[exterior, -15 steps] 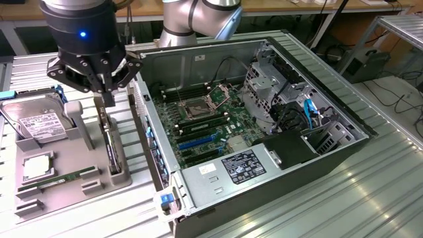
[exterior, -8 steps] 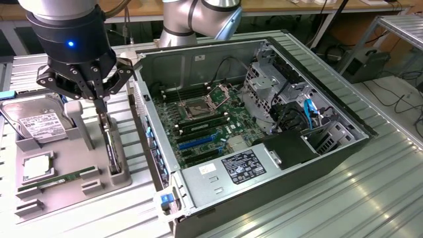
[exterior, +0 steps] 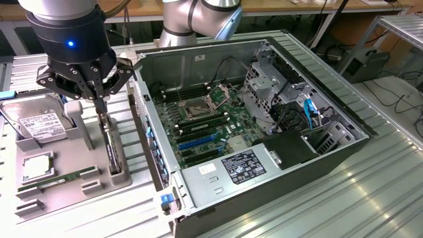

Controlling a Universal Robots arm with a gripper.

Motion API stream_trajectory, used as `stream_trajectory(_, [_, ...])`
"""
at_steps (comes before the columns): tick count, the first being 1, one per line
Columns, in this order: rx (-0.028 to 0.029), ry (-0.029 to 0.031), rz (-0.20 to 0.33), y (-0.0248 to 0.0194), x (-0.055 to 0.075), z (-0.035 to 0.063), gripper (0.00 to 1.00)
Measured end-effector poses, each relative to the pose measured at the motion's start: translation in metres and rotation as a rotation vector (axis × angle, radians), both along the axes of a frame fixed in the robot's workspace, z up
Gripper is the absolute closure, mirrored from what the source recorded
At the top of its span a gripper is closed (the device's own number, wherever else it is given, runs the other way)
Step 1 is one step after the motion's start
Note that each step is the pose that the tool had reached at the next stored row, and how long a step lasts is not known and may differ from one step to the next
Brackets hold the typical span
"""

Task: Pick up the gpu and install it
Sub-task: 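Pick up the gpu and move the gpu toward the slot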

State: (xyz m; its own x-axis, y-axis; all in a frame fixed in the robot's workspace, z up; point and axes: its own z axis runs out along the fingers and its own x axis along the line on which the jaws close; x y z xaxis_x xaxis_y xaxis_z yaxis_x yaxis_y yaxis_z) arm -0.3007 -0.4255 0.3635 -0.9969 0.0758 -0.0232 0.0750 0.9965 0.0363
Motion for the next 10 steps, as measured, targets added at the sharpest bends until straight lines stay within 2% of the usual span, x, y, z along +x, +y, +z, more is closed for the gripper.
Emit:
stream_trajectory(6, [0.0000, 0.0000, 0.000, 0.0000, 0.0000, 0.0000, 0.89])
stream_trajectory(7, [0.0000, 0.0000, 0.000, 0.0000, 0.0000, 0.0000, 0.83])
stream_trajectory(8, [-0.0001, 0.0000, 0.000, 0.0000, 0.0000, -0.0001, 0.70])
stream_trajectory(9, [-0.0001, 0.0000, 0.000, 0.0000, 0.0001, -0.0004, 0.70])
stream_trajectory(10, [-0.0008, -0.0001, 0.000, 0.0000, 0.0000, -0.0018, 0.64])
